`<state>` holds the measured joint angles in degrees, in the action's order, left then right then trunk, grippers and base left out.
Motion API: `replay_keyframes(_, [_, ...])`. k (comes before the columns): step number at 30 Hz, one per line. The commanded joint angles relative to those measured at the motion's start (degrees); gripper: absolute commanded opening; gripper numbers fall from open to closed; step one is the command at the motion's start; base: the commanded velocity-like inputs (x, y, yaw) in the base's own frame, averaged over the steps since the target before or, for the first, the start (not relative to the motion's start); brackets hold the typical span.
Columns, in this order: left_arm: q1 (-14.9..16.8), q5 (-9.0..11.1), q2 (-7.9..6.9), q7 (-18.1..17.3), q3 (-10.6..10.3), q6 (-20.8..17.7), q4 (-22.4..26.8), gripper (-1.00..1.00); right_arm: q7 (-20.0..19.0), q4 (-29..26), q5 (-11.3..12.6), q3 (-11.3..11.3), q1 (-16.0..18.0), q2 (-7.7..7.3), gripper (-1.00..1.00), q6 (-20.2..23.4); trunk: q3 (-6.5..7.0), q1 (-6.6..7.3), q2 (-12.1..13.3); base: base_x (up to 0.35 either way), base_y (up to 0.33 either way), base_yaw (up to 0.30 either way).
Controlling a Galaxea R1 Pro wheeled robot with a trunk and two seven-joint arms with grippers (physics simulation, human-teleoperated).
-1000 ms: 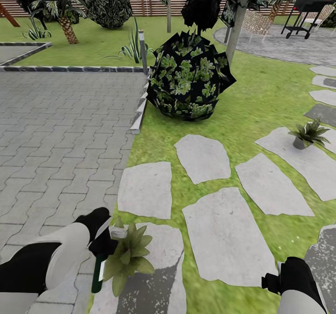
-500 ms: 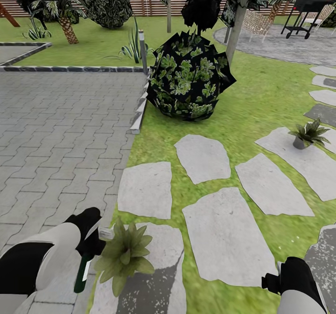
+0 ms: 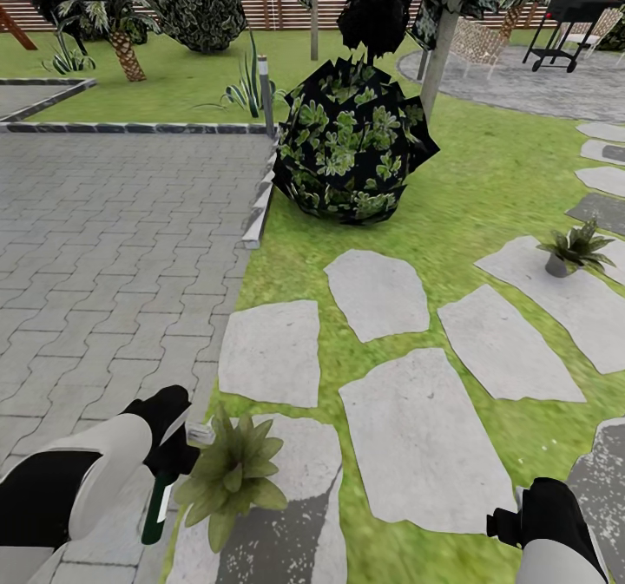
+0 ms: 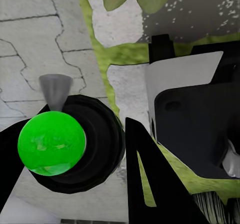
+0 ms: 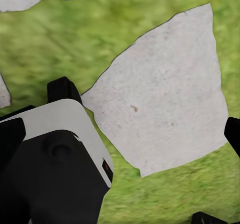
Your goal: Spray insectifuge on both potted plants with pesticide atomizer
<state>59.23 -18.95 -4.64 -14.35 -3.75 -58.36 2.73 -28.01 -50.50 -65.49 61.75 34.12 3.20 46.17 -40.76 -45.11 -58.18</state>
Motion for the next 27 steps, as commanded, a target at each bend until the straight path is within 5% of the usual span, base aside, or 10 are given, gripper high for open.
replay_keyframes(1, [0.0,-0.3,-0.02,-0.6,-0.4,-0.2,0.1,-1.0,-0.6,-0.1,-0.6,0.2,0.1,0.06,1.0,0.0,-0.05,0.0,0.0,0.0,0.0,0.0])
replay_keyframes(17, [0.7,-0.5,-0.57,-0.6,-1.3,-0.2,0.0,-1.0,-0.6,-0.1,-0.6,0.2,0.1,0.06,1.0,0.0,-0.58,-0.66,-1.2,0.0,0.0,0.0])
replay_keyframes(23, [1.4,-0.5,-0.69,-0.6,-4.2,-0.2,0.1,-1.0,-0.6,-0.1,-0.6,0.2,0.1,0.06,1.0,-0.1,-0.58,-0.66,-1.2,0.0,0.0,0.0])
replay_keyframes(27, [2.2,-0.4,-2.17,-0.6,-4.5,-0.2,0.1,-1.0,-0.6,-0.1,-0.6,0.3,0.1,0.06,1.0,-0.1,-0.58,-0.66,-1.2,0.0,0.0,0.0])
